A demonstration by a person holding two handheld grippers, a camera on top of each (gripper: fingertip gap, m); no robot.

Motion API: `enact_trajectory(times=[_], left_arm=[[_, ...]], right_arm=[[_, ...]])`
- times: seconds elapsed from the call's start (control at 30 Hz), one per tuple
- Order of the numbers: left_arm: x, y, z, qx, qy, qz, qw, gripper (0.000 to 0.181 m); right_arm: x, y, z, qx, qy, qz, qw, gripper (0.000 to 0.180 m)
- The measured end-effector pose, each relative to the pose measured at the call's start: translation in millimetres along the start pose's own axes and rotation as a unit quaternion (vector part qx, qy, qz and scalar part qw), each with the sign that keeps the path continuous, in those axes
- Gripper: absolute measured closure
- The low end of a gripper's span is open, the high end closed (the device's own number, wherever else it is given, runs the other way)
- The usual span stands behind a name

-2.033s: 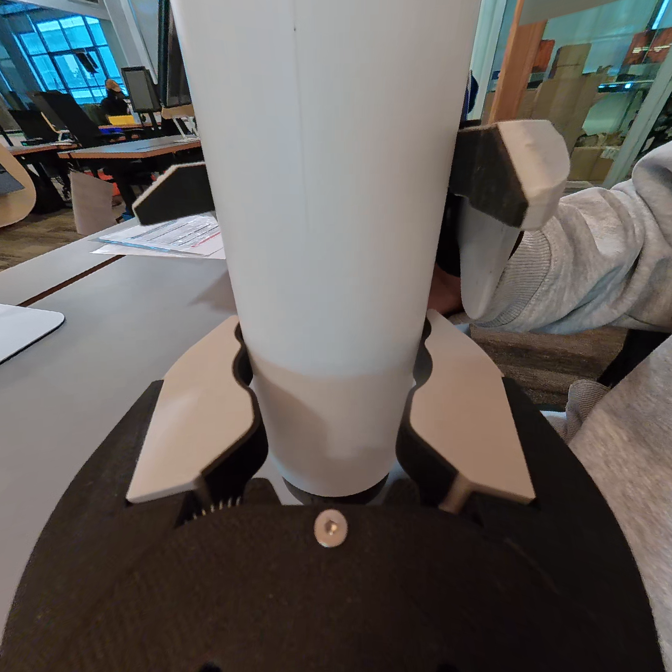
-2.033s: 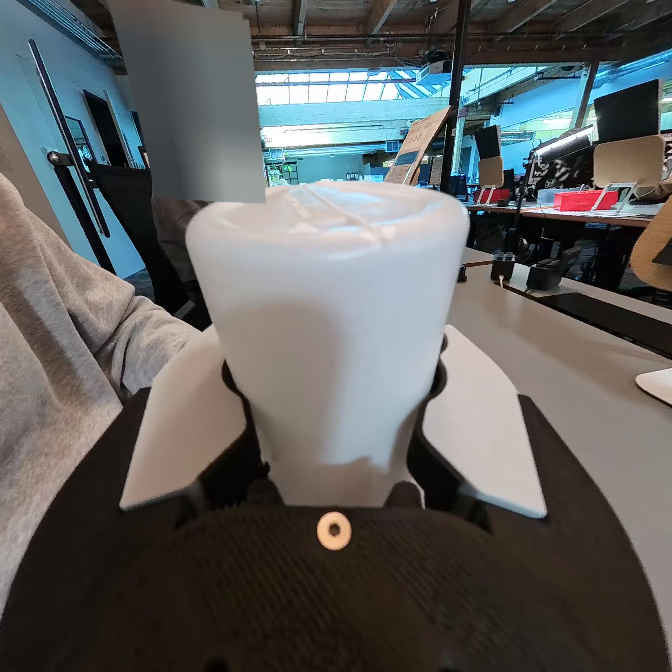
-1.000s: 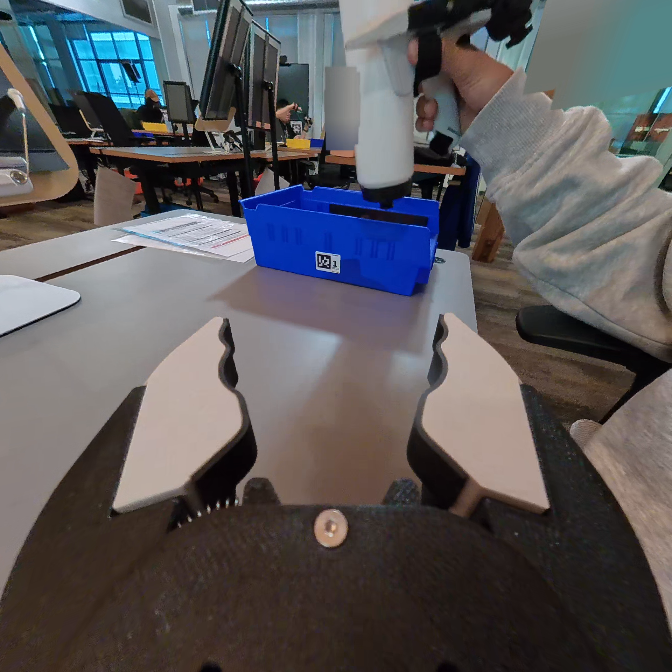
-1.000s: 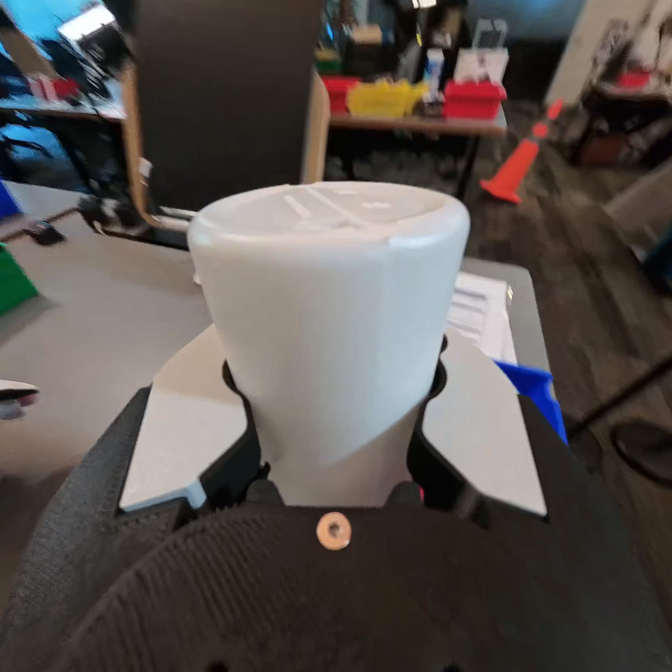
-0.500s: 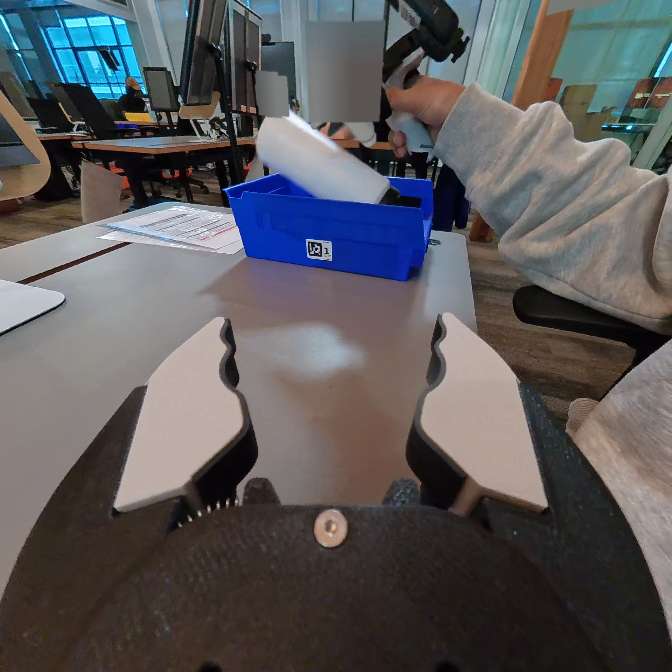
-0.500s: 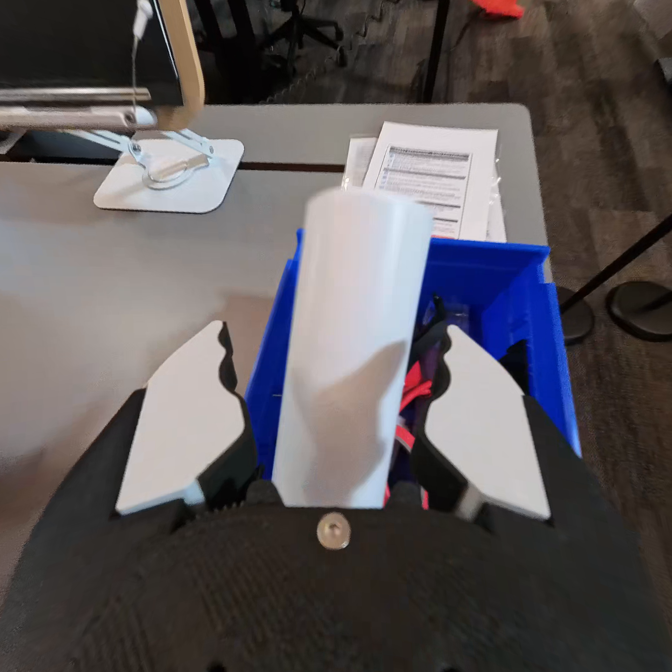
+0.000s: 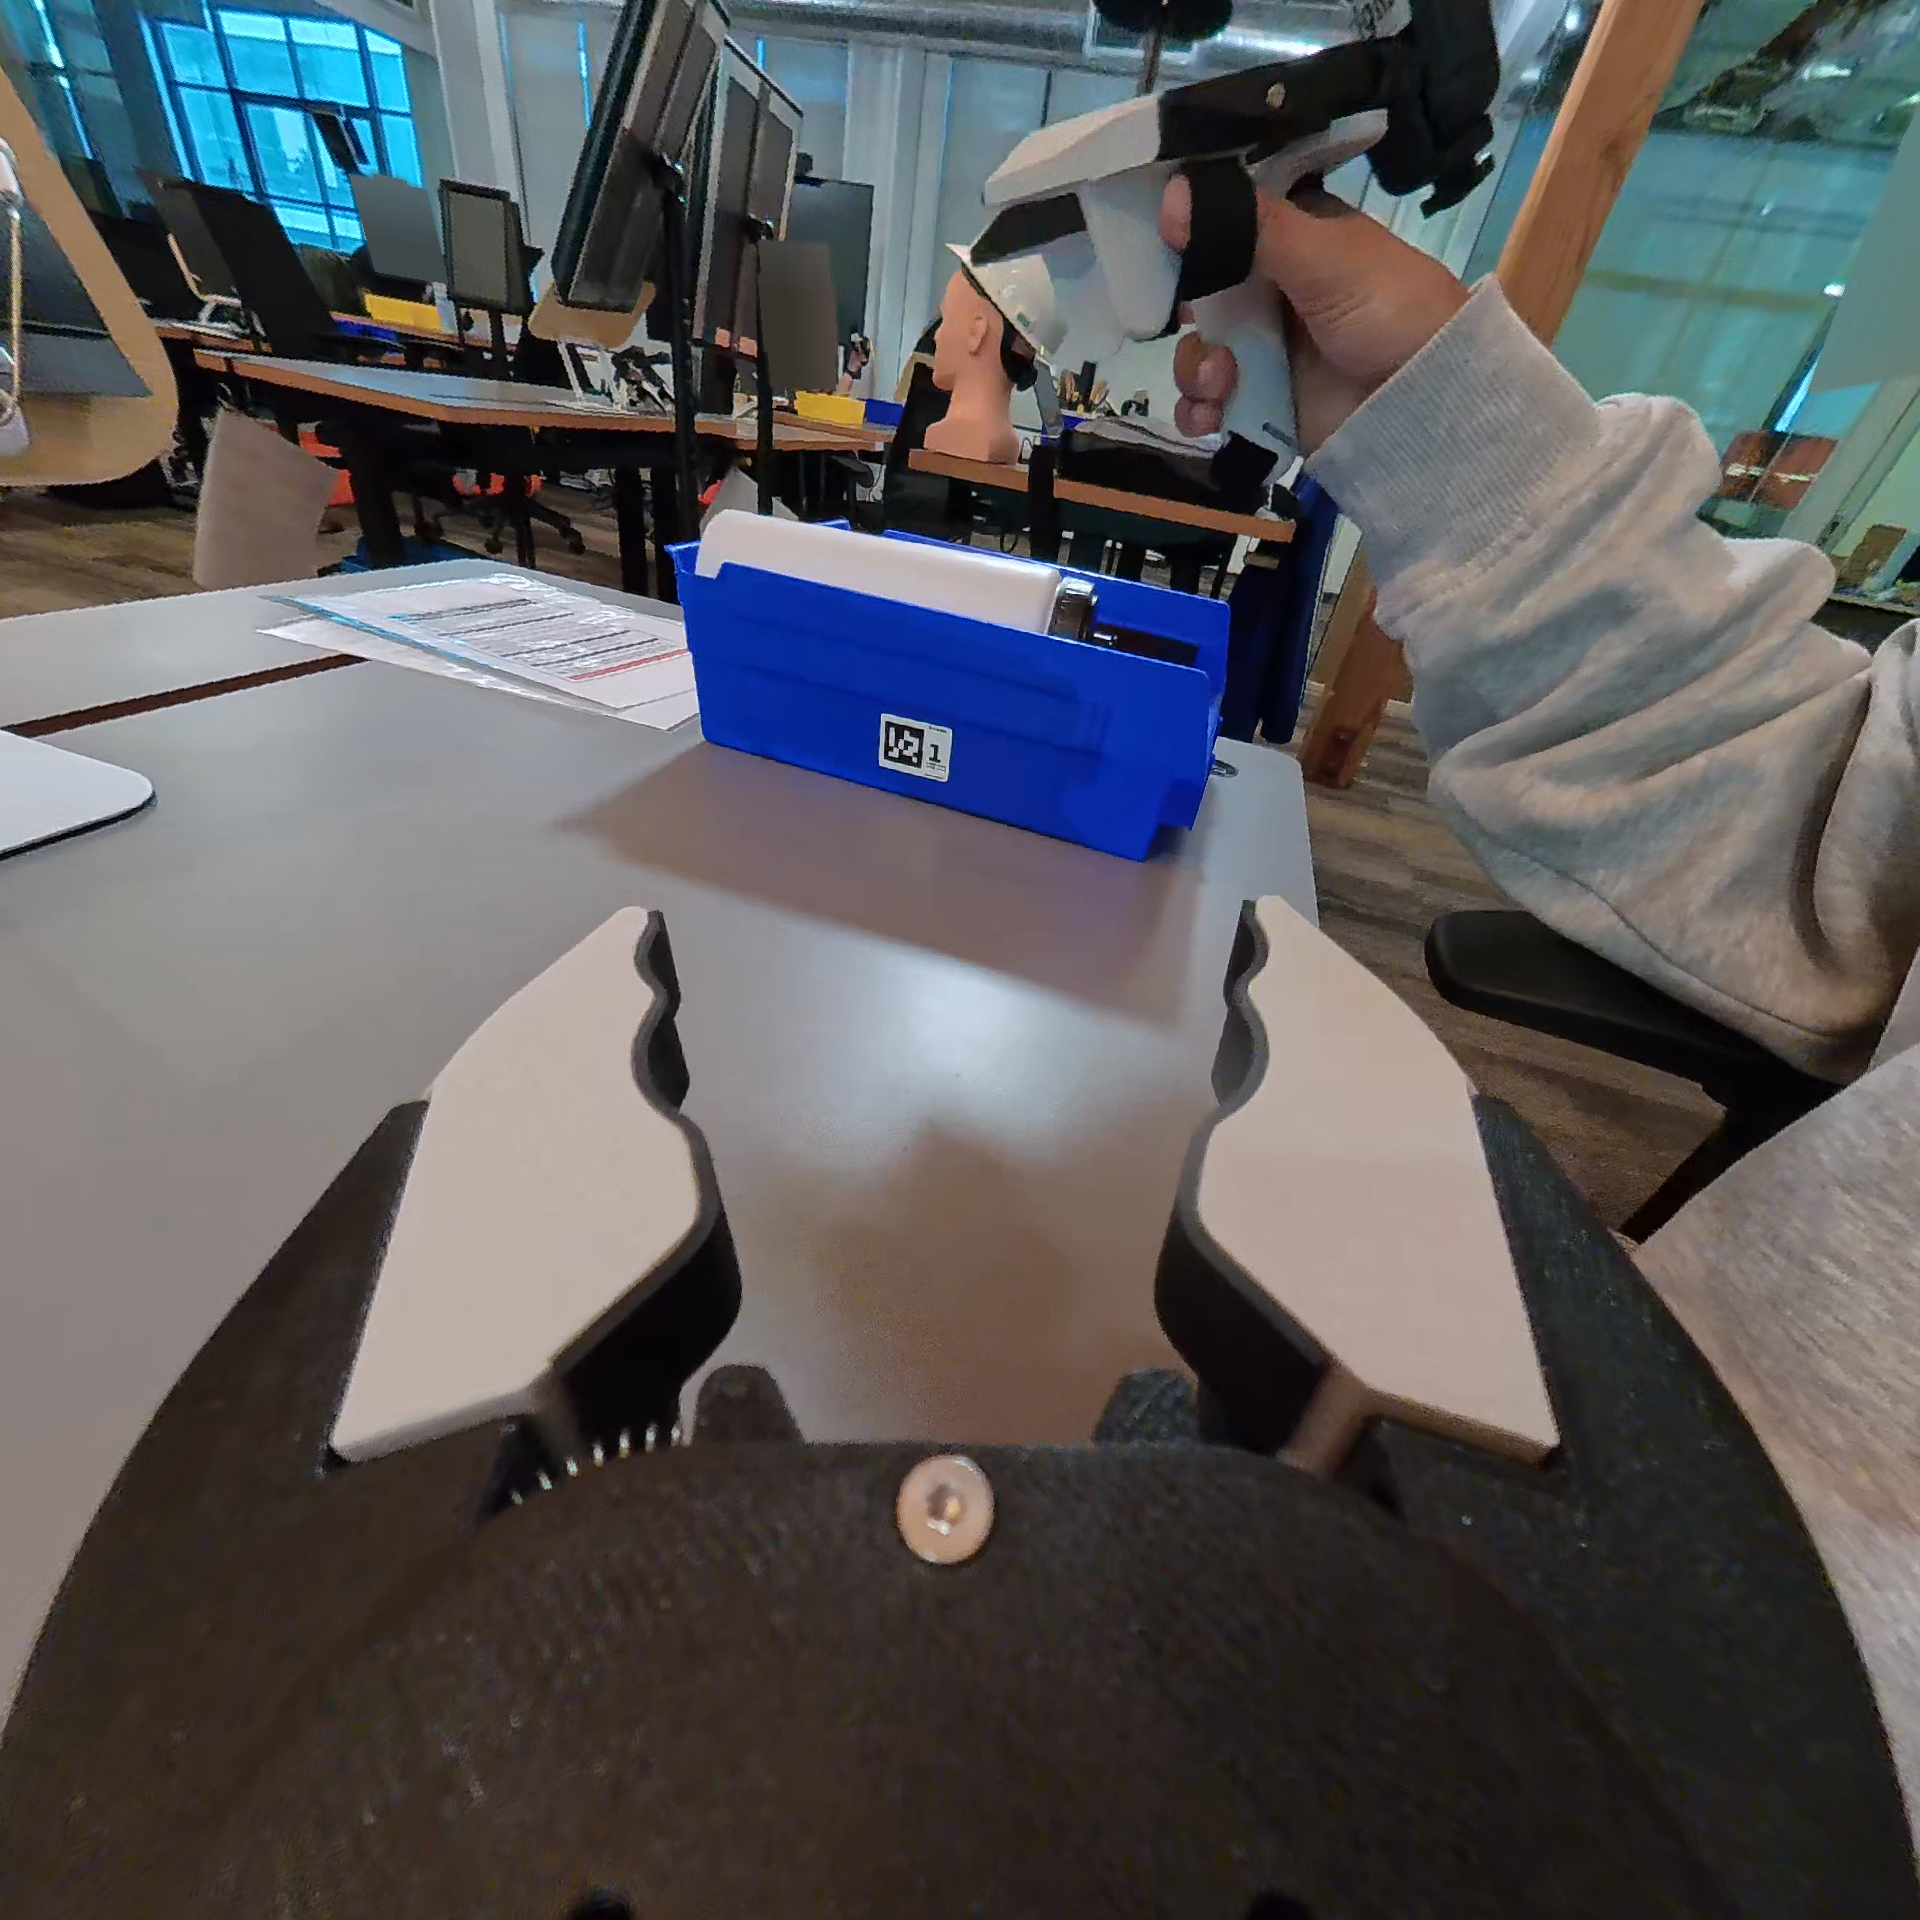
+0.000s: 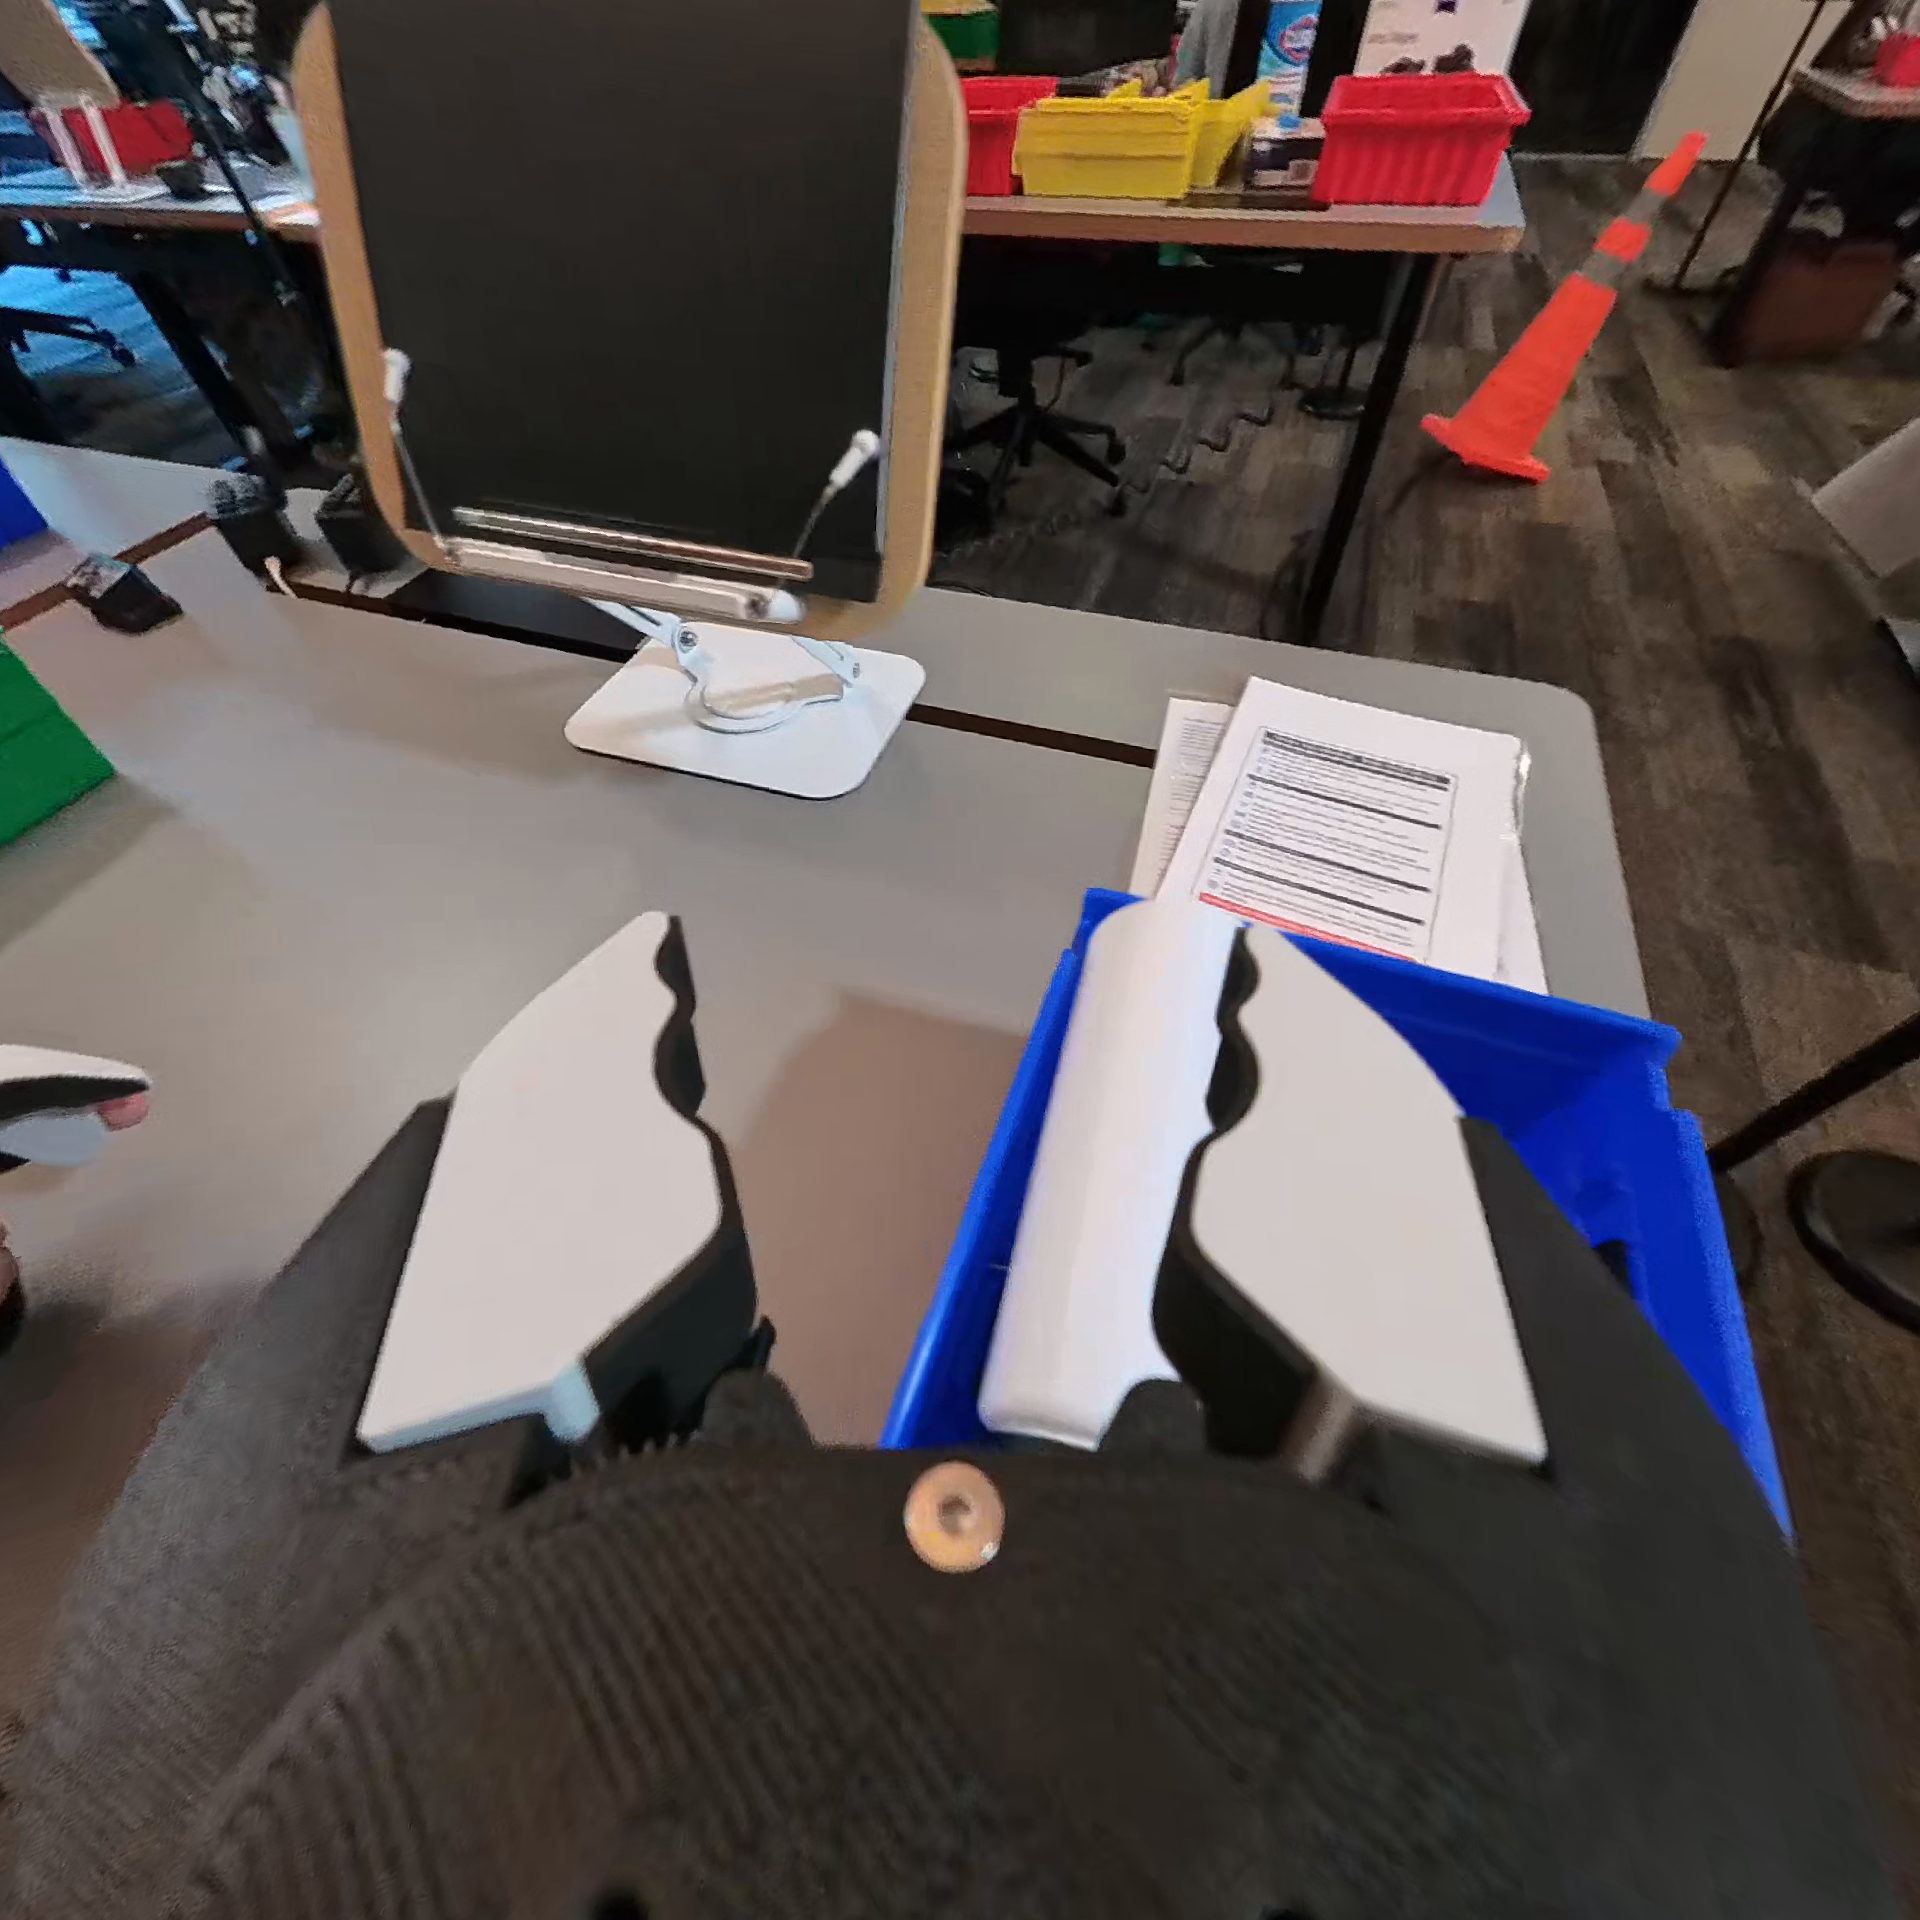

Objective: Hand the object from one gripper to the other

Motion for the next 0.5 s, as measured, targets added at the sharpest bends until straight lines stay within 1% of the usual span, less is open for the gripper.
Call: enact_trajectory(times=[0.07, 0.13, 0.2, 0.27, 0.33, 0.37, 0.47, 0.5], left_arm=[[-1.0, 0.5, 0.3, 0.002, 0.001, 0.004, 1.000, 0.079], [-1.8, 0.5, 0.3, 0.004, 0.001, 0.009, 1.000, 0.079], [-2.4, 0.8, 0.4, 0.005, 0.001, 0.015, 1.000, 0.079], [-3.0, 1.5, 0.9, 0.008, 0.001, 0.018, 1.000, 0.080], [-3.8, 2.9, 2.4, 0.011, 0.002, 0.018, 1.000, 0.084], [-4.4, 4.1, 3.7, 0.013, 0.002, 0.016, 1.000, 0.090], [-7.2, 4.7, 8.8, 0.010, -0.001, 0.011, 1.000, 0.120], [-9.8, 3.8, 10.5, 0.007, 0.002, 0.011, 1.000, 0.127]], right_arm=[[-22.6, 8.3, -0.6, 0.019, 0.033, 0.007, 0.999, 0.082], [-56.2, 19.4, -0.4, 0.058, 0.092, 0.001, 0.994, 0.087], [-95.8, 26.1, -2.1, 0.102, 0.160, -0.013, 0.982, 0.095], [-139.7, 18.9, -9.4, 0.123, 0.229, -0.024, 0.965, 0.104], [-184.6, -4.1, -22.6, 0.119, 0.289, -0.030, 0.949, 0.115], [-205.8, -20.7, -30.3, 0.109, 0.313, -0.029, 0.943, 0.120], [-253.9, -77.5, -53.0, 0.077, 0.356, -0.033, 0.931, 0.139], [-263.2, -94.9, -59.4, 0.068, 0.361, -0.038, 0.929, 0.144]])
Point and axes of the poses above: each gripper's, where its closed fingertips meet, z back along the fingers, y out of its top, x = y × z across the jaws, the point moved 1 cm from there along z, back along the fingers, and after that the axes turned 6 degrees about x, right-handed, at the moved point
